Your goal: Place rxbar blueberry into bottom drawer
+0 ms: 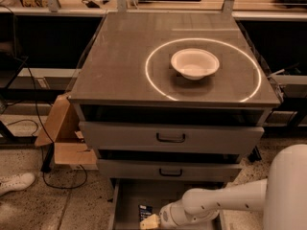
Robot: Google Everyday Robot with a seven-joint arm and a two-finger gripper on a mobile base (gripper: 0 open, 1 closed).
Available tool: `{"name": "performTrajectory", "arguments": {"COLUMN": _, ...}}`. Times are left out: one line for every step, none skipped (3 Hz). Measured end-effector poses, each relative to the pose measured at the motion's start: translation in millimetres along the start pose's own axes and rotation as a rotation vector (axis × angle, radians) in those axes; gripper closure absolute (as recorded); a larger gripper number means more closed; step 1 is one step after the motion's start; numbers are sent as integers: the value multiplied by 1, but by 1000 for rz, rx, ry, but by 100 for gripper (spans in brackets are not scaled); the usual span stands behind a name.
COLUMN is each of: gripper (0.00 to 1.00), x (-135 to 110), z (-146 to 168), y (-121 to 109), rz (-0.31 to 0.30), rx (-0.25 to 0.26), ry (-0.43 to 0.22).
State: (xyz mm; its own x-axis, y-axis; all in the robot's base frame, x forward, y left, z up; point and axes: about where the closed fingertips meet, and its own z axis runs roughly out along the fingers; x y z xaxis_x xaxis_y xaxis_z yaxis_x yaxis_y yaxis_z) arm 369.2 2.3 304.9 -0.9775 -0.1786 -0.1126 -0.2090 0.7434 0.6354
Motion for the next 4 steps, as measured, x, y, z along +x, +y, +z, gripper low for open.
{"name": "performTrajectory", "arguments": {"gripper": 100, "x": -7, "z": 21, "y": -11, "rz": 49, "rx": 13, "ry": -61}}
{"name": "performTrajectory", "arguments": {"gripper": 100, "x": -7, "z": 21, "y": -11, "rz": 49, "rx": 13, "ry": -61}}
{"name": "performTrajectory", "arguments": {"gripper": 100, "x": -9, "z": 37, "y": -17, "rz": 83, "rx": 39, "ry": -90}}
{"name": "performTrajectory", "arguments": {"gripper": 100, "x": -15, "z": 47, "y": -25, "rz": 105, "rx": 71, "ry": -119}}
